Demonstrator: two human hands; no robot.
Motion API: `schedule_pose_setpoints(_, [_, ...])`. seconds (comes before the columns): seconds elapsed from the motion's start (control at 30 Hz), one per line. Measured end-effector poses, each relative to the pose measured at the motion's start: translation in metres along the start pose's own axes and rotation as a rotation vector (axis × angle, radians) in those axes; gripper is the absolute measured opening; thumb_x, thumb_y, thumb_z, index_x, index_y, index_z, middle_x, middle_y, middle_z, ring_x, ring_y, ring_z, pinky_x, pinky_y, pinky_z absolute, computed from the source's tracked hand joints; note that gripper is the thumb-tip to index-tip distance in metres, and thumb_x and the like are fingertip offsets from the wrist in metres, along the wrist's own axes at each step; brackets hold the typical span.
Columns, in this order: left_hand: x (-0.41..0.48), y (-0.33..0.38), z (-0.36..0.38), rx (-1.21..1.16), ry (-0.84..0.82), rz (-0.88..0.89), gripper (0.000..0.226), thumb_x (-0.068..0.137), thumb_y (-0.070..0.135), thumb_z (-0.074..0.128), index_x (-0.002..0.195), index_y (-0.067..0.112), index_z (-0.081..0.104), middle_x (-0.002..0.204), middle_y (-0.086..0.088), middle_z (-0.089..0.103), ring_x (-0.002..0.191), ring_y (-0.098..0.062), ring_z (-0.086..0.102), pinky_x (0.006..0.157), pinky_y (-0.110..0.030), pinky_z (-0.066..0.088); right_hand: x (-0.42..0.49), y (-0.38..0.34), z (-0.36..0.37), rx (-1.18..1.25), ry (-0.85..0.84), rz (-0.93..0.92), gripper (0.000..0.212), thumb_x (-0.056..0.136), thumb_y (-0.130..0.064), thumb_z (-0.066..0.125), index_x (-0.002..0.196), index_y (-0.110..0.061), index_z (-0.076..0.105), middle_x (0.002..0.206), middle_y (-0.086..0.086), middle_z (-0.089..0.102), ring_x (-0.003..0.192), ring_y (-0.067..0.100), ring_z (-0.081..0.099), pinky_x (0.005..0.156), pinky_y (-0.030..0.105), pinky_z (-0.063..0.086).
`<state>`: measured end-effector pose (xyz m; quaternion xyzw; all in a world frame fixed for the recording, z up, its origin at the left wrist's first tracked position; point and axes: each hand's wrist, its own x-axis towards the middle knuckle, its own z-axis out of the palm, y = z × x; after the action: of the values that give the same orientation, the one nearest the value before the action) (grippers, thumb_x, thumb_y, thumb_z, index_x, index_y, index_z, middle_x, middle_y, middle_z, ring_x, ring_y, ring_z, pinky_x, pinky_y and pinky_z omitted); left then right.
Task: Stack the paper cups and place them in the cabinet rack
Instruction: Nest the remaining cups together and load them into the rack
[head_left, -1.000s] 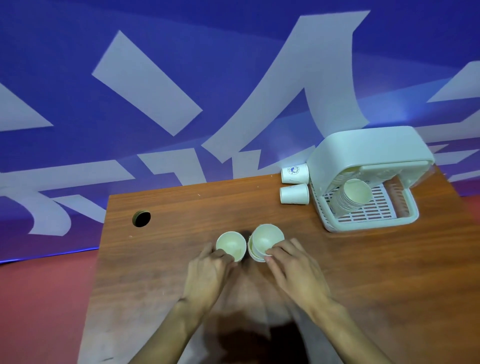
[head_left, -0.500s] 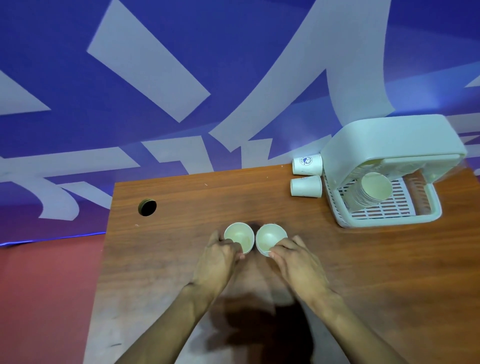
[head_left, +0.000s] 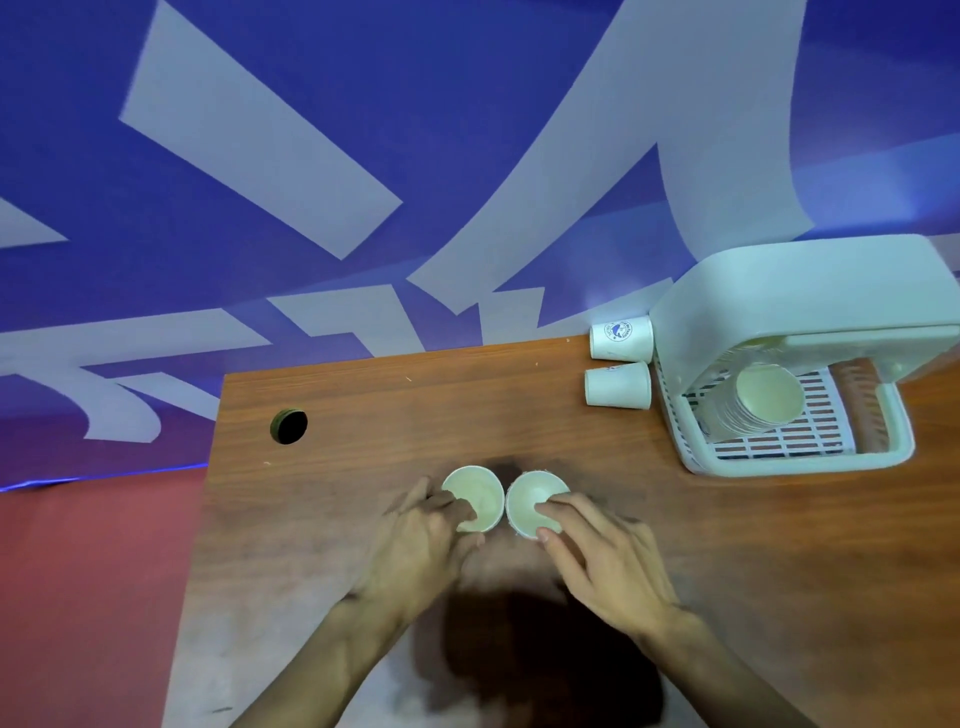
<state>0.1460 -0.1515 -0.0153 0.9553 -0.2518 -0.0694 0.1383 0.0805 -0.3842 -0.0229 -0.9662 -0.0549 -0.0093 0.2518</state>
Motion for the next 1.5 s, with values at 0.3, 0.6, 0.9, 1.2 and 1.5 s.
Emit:
schedule_pose_setpoints(0.3, [0.109, 0.031, -0.050, -0.183, 0.102, -0.069, 0.018, 0.096, 0.041, 0.054, 0.091, 0.029, 0.065, 0.085, 0.017, 0.061, 0.082, -0.010, 0.055, 0.062, -0.030, 0.047, 0.092, 0.086, -0.021, 0.183, 0.171, 0.552, 0.062, 0.088, -0.037, 0.063, 0.139, -0.019, 0.033, 0.143, -0.003, 0.037, 0.107, 0.028, 0.062, 0.085, 0.045, 0.052])
schedule_pose_setpoints(0.6, [0.286, 0.085, 0.029, 0.144, -0.170, 0.325, 0.022, 0.092, 0.016, 0.052, 0.111, 0.019, 0.063, 0.114, 0.001, 0.057, 0.110, -0.021, 0.049, 0.074, -0.034, 0.045, 0.131, 0.115, -0.002, 0.461, 0.131, 0.806, 0.066, 0.081, -0.029, 0.070, 0.135, -0.010, 0.037, 0.134, 0.010, 0.052, 0.119, 0.026, 0.054, 0.099, 0.039, 0.044])
schedule_pose_setpoints(0.9, [0.329, 0.095, 0.060, 0.188, -0.291, 0.502, 0.065, 0.088, 0.022, 0.065, 0.145, 0.017, 0.035, 0.148, 0.001, 0.035, 0.121, -0.025, 0.044, 0.084, -0.037, 0.049, 0.129, 0.133, 0.001, 0.529, 0.083, 0.814, 0.040, 0.089, -0.023, 0.065, 0.126, -0.011, 0.056, 0.118, 0.008, 0.067, 0.108, 0.026, 0.062, 0.086, 0.026, 0.041])
schedule_pose_setpoints(1.2, [0.277, 0.069, 0.033, 0.337, -0.177, 0.359, 0.018, 0.093, 0.030, 0.049, 0.103, 0.021, 0.061, 0.107, 0.002, 0.064, 0.097, -0.022, 0.058, 0.065, -0.035, 0.049, 0.104, 0.116, -0.005, 0.321, 0.028, 0.643, 0.029, 0.091, -0.029, 0.060, 0.119, -0.025, 0.062, 0.108, 0.007, 0.072, 0.100, 0.029, 0.066, 0.084, 0.041, 0.053])
schedule_pose_setpoints(1.5, [0.147, 0.036, -0.047, 0.024, 0.076, 0.016, 0.018, 0.086, 0.040, 0.057, 0.087, 0.023, 0.059, 0.083, 0.003, 0.067, 0.073, -0.024, 0.062, 0.057, -0.032, 0.046, 0.081, 0.034, -0.036, 0.294, 0.174, 0.331, 0.015, 0.092, -0.034, 0.063, 0.096, -0.022, 0.070, 0.090, -0.007, 0.066, 0.085, 0.018, 0.063, 0.073, 0.034, 0.050])
